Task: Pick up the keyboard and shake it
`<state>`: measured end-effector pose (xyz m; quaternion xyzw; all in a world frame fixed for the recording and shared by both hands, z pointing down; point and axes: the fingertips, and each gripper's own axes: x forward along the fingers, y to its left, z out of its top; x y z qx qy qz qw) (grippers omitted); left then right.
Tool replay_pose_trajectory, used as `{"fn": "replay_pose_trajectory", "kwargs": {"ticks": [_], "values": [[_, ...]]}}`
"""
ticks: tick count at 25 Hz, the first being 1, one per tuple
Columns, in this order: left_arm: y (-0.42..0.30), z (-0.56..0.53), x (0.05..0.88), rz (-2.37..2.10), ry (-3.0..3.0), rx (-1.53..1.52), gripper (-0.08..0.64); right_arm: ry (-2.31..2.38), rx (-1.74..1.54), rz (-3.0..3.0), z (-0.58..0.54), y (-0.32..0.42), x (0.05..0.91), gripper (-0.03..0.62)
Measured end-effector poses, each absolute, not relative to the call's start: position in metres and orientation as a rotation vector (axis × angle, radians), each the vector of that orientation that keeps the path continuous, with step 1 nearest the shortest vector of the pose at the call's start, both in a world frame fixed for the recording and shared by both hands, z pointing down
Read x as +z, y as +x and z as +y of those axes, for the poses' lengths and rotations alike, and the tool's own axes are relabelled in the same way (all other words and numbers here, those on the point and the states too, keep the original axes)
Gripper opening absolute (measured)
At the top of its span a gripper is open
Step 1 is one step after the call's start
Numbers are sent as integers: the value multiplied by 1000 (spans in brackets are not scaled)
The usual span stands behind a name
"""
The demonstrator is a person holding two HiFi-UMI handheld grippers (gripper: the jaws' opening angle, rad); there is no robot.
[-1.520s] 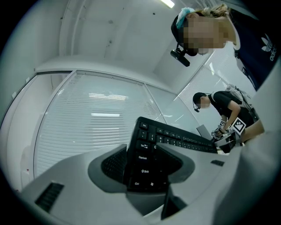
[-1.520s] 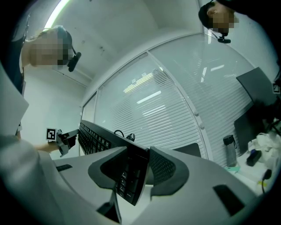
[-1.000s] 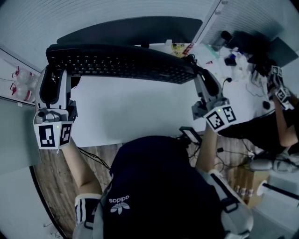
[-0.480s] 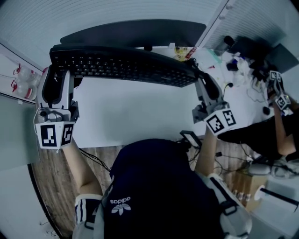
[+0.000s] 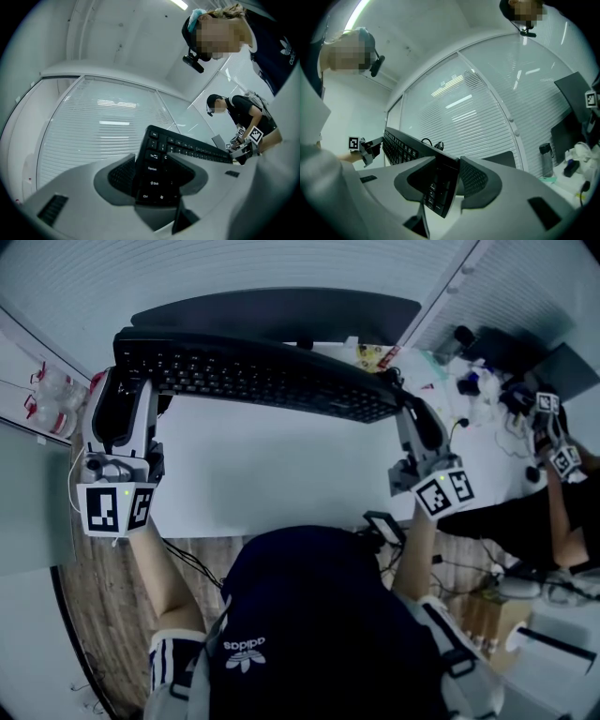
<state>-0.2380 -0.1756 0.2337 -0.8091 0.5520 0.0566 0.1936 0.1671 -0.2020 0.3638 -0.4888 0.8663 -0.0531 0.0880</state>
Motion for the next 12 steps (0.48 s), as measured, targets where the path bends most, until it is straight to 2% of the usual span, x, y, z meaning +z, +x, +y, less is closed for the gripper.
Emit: {"fn": "replay_pose_trajectory", "kwargs": {"ticks": [12], "values": [[-241, -181, 234, 1524, -2301, 208, 207, -1492, -211, 2541, -199, 168, 363, 146]]}}
